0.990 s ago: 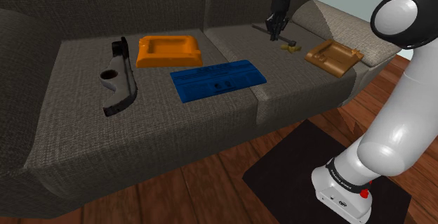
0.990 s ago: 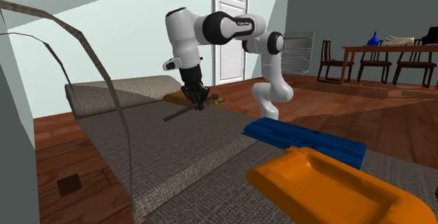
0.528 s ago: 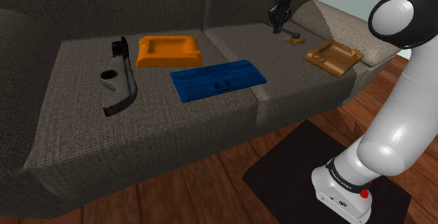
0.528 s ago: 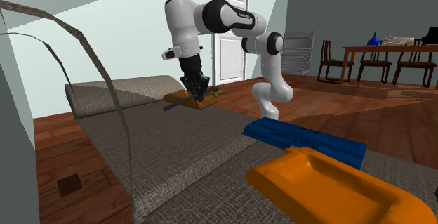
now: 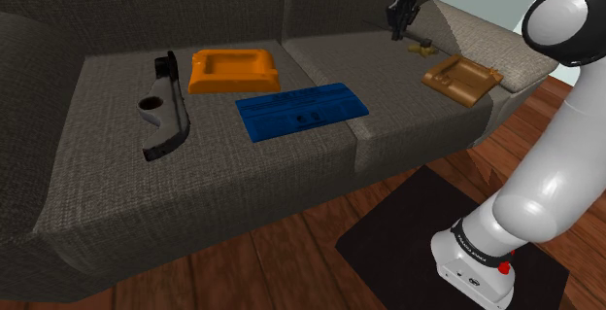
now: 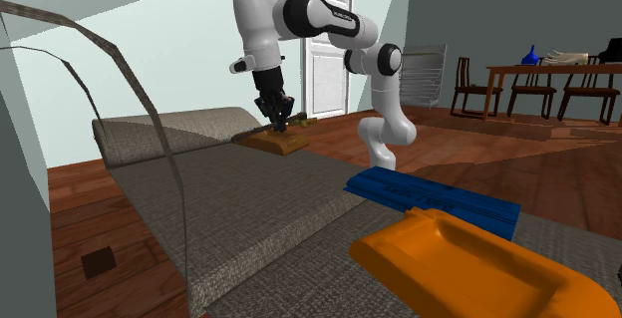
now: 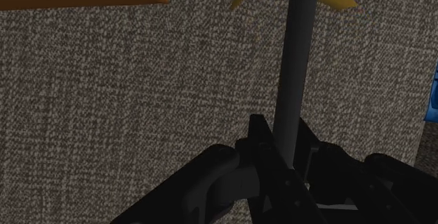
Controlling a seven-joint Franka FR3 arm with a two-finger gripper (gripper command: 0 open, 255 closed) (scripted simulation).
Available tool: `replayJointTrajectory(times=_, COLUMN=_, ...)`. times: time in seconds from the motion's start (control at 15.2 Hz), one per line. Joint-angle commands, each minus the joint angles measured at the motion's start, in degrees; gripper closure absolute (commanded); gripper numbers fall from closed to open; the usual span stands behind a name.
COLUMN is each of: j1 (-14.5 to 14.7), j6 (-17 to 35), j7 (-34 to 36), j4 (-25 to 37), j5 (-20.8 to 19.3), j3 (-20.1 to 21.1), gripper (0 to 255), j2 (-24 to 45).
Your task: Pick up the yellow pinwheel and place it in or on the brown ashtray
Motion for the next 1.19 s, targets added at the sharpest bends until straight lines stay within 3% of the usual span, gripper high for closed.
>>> replayJointTrajectory(times=0.0, j1=-1.0, j6=1.0, j7=-2.1, j4=-3.8, j5=-0.9, j3=-0.9, gripper=255, j2=-2.8)
replayJointTrajectory(times=0.53, j1=-5.4, j6=3.4, j7=-10.8, j4=-13.4, j5=-4.6, j3=-4.9, gripper=255, j2=-10.5)
replayJointTrajectory(times=1.12, j1=-10.9, j6=5.0, j7=-21.8, j4=-18.0, j5=-8.4, j3=-10.4, gripper=255, j2=-14.7)
